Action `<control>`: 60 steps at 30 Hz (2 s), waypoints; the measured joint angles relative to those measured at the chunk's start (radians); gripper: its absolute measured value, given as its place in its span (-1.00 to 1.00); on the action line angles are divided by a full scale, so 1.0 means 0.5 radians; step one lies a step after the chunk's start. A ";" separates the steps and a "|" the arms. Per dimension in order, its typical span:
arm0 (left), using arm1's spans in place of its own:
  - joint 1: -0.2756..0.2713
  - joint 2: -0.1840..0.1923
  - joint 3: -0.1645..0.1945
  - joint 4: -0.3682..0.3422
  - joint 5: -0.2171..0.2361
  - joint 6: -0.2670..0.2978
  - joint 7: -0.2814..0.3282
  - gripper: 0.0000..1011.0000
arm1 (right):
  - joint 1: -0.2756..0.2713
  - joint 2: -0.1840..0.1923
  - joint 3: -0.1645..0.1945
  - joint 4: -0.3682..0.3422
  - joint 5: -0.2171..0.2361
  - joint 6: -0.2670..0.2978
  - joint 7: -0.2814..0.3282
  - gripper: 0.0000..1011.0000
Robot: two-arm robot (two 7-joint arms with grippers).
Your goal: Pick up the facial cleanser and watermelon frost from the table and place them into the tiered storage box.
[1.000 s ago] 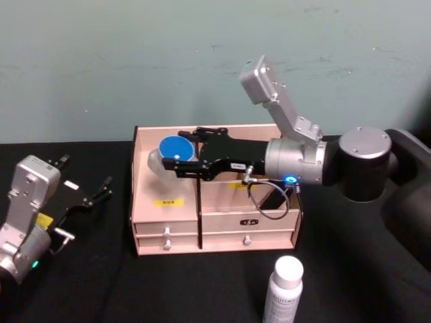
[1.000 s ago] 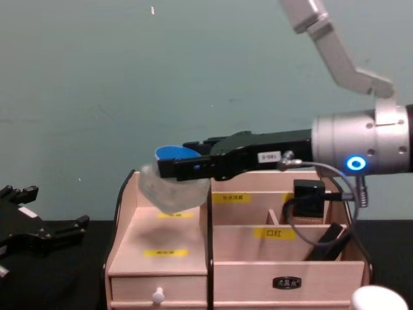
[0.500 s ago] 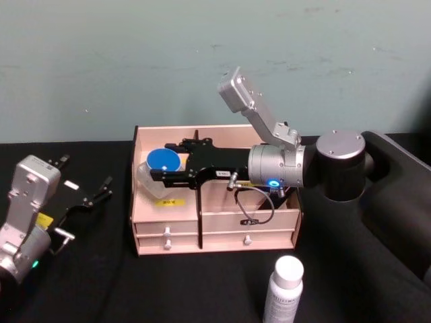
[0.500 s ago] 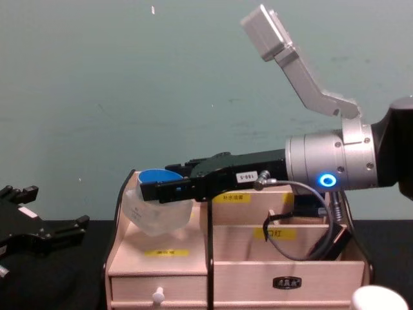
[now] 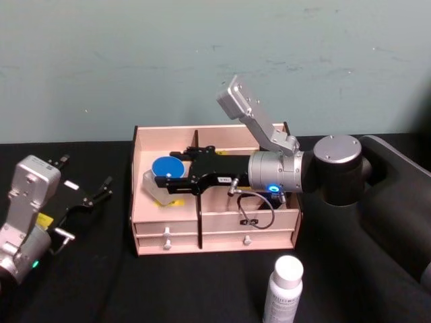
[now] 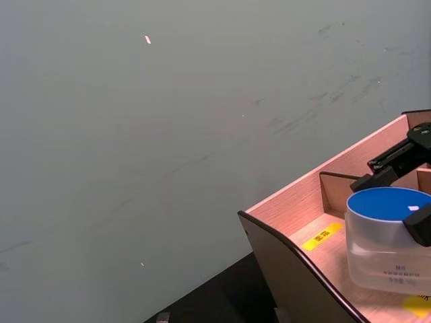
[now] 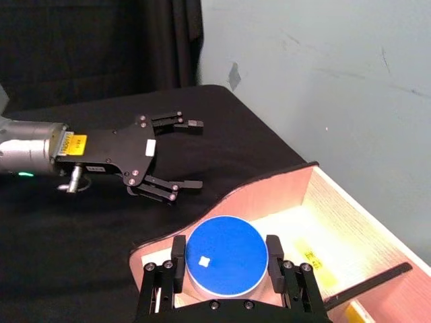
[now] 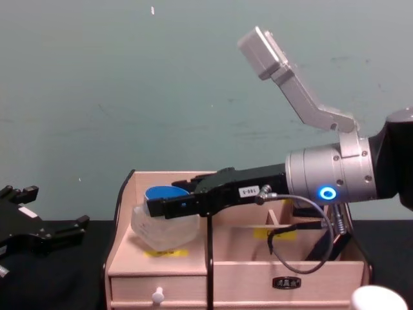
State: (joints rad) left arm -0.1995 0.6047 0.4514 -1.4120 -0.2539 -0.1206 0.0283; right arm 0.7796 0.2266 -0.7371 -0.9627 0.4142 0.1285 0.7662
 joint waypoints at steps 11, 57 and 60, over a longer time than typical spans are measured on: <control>0.000 0.000 0.000 0.000 0.000 0.000 0.000 0.98 | -0.003 0.001 0.003 -0.005 -0.001 0.010 -0.008 0.51; 0.000 0.000 0.000 0.000 0.000 0.000 0.000 0.98 | -1.416 1.121 0.738 -2.141 0.484 0.299 -0.755 0.98; 0.000 0.000 0.000 0.000 0.000 0.000 0.000 0.98 | -1.517 1.151 0.778 -2.191 0.498 0.271 -0.781 0.98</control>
State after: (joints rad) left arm -0.1995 0.6047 0.4514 -1.4120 -0.2539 -0.1205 0.0283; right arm 0.0213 0.8022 -0.3481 -2.0583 0.6634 0.2641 0.3757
